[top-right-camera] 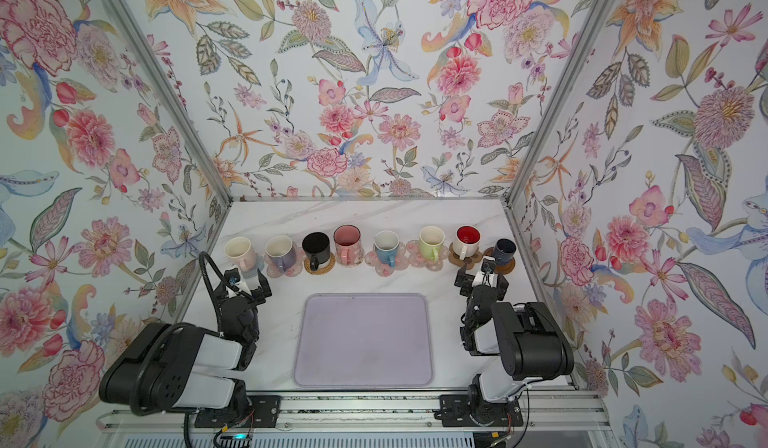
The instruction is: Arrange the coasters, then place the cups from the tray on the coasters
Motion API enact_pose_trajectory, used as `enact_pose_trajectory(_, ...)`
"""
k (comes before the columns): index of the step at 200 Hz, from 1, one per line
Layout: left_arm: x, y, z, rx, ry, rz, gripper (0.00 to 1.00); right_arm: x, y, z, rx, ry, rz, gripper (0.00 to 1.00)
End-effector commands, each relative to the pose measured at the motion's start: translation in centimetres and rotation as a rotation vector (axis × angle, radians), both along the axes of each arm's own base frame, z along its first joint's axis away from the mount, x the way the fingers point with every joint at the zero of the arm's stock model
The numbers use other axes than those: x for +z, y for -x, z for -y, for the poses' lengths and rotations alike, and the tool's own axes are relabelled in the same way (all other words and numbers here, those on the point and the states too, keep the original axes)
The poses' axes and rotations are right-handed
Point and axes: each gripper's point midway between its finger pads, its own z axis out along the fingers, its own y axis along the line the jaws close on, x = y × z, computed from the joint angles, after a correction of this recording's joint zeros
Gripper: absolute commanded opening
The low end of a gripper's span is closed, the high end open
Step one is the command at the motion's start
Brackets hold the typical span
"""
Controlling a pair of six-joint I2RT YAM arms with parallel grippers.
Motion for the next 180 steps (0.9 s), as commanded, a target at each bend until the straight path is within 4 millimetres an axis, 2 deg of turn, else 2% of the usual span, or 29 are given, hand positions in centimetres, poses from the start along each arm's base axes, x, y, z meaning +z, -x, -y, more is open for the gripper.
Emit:
enact_pose_trajectory(1, 1.3, -2.6, 0.6, -0.036, -0.022, 0.042, 0.99, 0.6, -0.2, 0.0, 0.005, -0.012, 0.02, 0.99)
enact_pose_trajectory(5, 1.2, -3.1, 0.4, -0.025, -0.011, 0.021, 0.99, 0.6, -0.2, 0.0, 0.005, -0.012, 0.02, 0.99)
enact_pose_trajectory(12, -0.1, -3.7, 0.1, -0.017, -0.002, -0.059, 0.99, 0.6, -0.2, 0.0, 0.004, -0.011, 0.019, 0.99)
enact_pose_trajectory(19, 0.5, -4.7, 0.0, -0.021, 0.009, -0.05, 0.99, 0.5, -0.2, 0.0, 0.004, -0.012, 0.018, 0.99)
enact_pose_trajectory(42, 0.6, -4.5, -0.7, -0.016, 0.034, -0.026, 0.99, 0.4, -0.3, 0.1, 0.001, -0.018, 0.012, 0.99)
enact_pose_trajectory(81, 0.7, -4.5, -0.5, -0.021, 0.029, -0.026, 0.99, -0.5, -2.1, 0.8, 0.025, -0.086, -0.066, 0.99)
enact_pose_trajectory(180, 0.6, -4.7, -0.1, -0.045, 0.021, -0.033, 0.99, -0.6, -2.2, 1.1, 0.03, -0.105, -0.071, 0.99)
